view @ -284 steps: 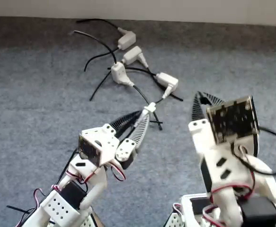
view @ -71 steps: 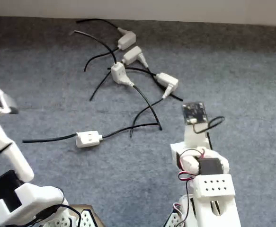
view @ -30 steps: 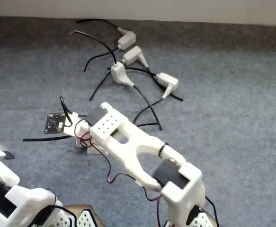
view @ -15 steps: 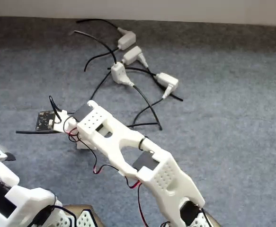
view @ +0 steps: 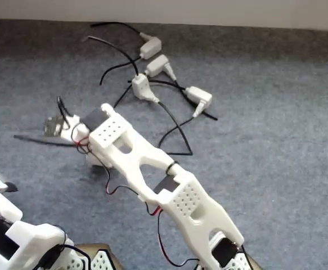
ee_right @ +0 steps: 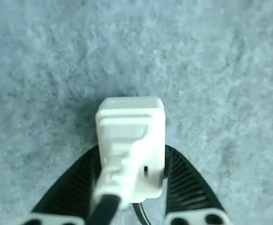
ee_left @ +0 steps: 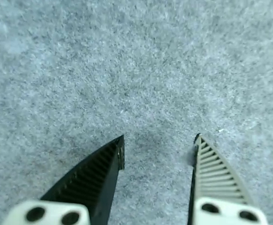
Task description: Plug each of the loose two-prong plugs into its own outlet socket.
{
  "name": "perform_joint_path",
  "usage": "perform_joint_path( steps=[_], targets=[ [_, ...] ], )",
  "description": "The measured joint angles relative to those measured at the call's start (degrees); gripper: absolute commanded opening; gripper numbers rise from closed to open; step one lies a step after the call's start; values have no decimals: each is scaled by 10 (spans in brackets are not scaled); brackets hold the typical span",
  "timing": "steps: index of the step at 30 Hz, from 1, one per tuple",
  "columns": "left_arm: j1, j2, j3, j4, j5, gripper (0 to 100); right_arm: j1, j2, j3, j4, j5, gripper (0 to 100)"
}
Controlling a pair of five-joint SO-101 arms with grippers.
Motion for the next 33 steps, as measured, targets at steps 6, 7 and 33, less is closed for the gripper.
perform_joint_path(
  steps=[6,7,33],
  targets=[
    [0,0,0,0,0,239,47,0,-225,143,-47,38],
    [0,0,0,0,0,239,62,0,-258,145,-61,38],
    [1,0,0,0,1,239,427,64,-294,-131,-1,38]
  ],
)
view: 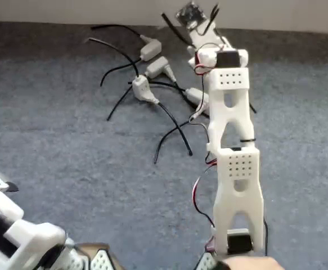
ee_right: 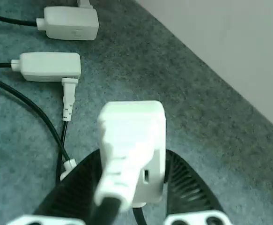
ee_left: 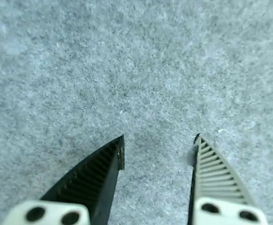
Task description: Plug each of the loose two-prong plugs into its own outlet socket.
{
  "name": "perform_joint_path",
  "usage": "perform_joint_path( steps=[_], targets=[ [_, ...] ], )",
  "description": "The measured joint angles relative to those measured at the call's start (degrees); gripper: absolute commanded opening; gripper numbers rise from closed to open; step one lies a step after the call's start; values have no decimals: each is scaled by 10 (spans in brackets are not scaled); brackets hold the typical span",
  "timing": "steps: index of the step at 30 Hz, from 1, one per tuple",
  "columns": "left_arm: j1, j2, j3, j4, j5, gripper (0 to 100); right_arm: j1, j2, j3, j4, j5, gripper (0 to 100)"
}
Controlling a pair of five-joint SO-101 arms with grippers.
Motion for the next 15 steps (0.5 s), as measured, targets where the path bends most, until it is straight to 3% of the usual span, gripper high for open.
perform_joint_path(
  steps=[3,6,10,15],
  targets=[
    [-1,0,0,0,0,239,7,70,0,-83,-34,45],
    [0,0,1,0,0,239,21,121,0,-138,-62,139],
    [-1,0,2,0,0,239,25,153,0,-156,-73,239],
    [4,0,2,0,0,239,29,156,0,-156,-105,244]
  ],
)
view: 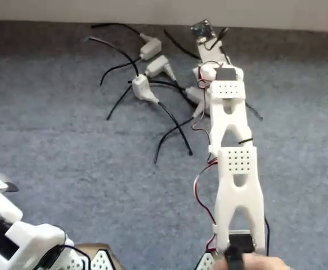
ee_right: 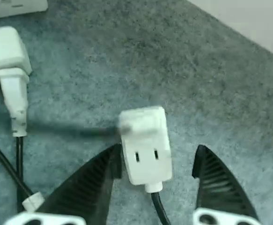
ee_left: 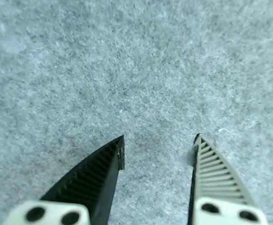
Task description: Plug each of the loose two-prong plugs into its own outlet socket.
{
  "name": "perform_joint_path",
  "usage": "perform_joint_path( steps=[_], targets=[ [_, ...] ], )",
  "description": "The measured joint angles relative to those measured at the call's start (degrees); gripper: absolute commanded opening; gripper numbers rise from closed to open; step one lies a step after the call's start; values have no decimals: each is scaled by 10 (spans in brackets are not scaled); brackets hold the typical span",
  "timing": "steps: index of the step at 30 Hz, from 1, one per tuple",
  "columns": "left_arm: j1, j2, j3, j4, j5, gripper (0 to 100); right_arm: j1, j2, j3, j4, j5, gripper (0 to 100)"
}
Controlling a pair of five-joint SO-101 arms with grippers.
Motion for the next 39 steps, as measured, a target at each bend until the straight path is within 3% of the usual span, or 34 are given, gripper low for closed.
perform_joint_path(
  steps=[9,15,20,23,27,34,39],
  targets=[
    [57,0,-31,41,0,239,25,-54,-85,77,-96,245],
    [111,0,-158,169,0,238,37,-98,-195,175,-104,245],
    [171,0,-295,294,-1,238,35,-164,-213,258,-107,245],
    [201,-13,-364,329,11,238,35,-222,-214,304,-107,245],
    [214,-100,-406,334,53,238,37,-314,-215,361,-107,245],
    [273,-331,-411,340,65,239,35,-464,-221,436,-116,242],
    [333,-465,-411,340,65,239,37,-544,-225,436,-222,242]
  ],
)
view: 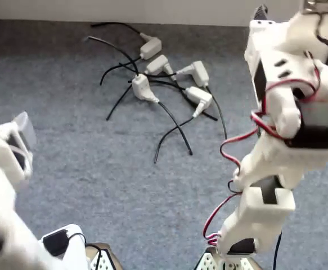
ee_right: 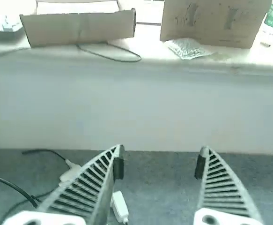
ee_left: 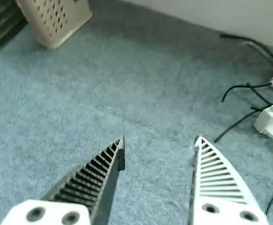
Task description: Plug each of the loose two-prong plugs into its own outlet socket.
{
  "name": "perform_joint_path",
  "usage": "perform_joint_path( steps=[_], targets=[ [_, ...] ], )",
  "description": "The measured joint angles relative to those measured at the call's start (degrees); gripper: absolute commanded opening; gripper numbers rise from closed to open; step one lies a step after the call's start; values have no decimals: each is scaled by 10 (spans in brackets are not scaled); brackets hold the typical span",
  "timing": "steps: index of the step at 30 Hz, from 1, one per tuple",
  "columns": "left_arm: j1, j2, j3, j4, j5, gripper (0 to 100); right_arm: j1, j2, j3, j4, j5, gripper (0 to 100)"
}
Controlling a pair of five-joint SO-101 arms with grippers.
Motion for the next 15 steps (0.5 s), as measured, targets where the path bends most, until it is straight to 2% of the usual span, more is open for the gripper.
perform_joint_path(
  steps=[4,8,15],
  targets=[
    [55,-67,53,0,0,239,0,-55,-1,0,-76,242],
    [91,-127,140,1,0,239,0,-127,22,0,-99,242],
    [99,-354,313,1,0,242,-2,-360,298,0,-105,242]
  ],
)
